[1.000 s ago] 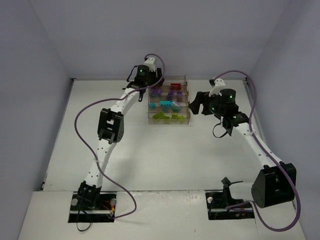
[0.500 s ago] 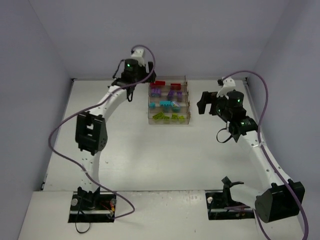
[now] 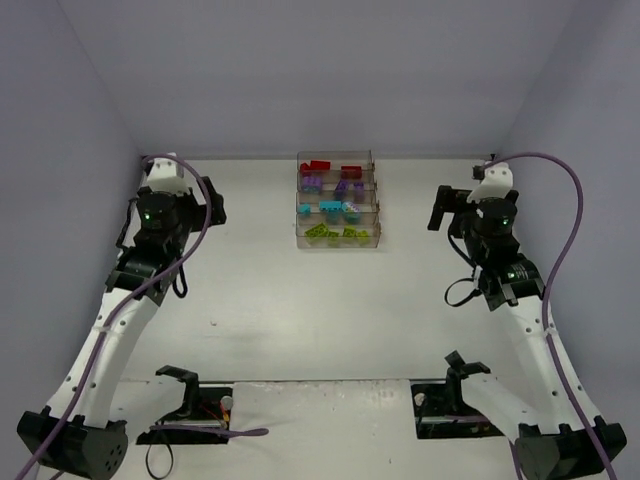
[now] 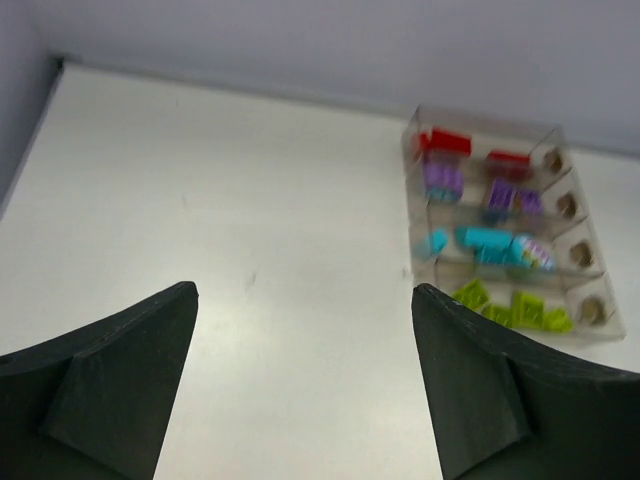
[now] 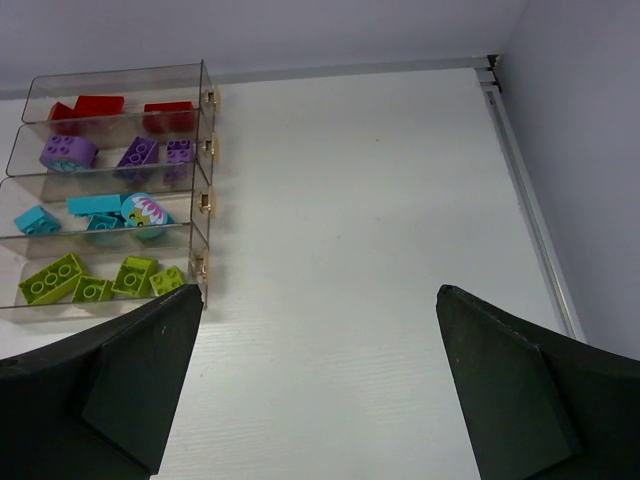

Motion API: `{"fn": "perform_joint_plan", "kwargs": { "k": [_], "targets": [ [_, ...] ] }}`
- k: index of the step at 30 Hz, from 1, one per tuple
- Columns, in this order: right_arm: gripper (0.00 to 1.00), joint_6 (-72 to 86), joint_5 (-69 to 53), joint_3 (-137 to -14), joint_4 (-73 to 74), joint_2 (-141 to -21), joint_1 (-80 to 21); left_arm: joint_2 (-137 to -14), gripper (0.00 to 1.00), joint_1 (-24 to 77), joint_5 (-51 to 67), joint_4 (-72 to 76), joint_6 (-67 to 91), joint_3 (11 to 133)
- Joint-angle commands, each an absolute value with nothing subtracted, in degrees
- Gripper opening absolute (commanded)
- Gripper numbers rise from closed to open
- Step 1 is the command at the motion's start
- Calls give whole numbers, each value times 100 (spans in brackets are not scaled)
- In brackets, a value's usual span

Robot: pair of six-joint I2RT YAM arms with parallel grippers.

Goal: Sort the legos into containers by color

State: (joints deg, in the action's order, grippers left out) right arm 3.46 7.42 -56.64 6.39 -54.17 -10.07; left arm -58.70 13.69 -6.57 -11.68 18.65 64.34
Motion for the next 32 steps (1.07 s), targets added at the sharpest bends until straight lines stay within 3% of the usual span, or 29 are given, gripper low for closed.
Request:
{"fn": "perform_joint_plan", "kwargs": {
  "k": [1,21,32],
  "targets": [
    [100,676,1274,-5537,475,-5098,-984,-5389,81,1406,-853,-1695,2030,6030],
    [100,1230,1072,-5423,958,-4043,-1248,-4676,82,1406,-1204,-2865,2048,5977],
    [100,1099,1256,-5546,984,-4253,-1547,-4350,82,1406,-1362,-2918,2127,5923]
  ]
}}
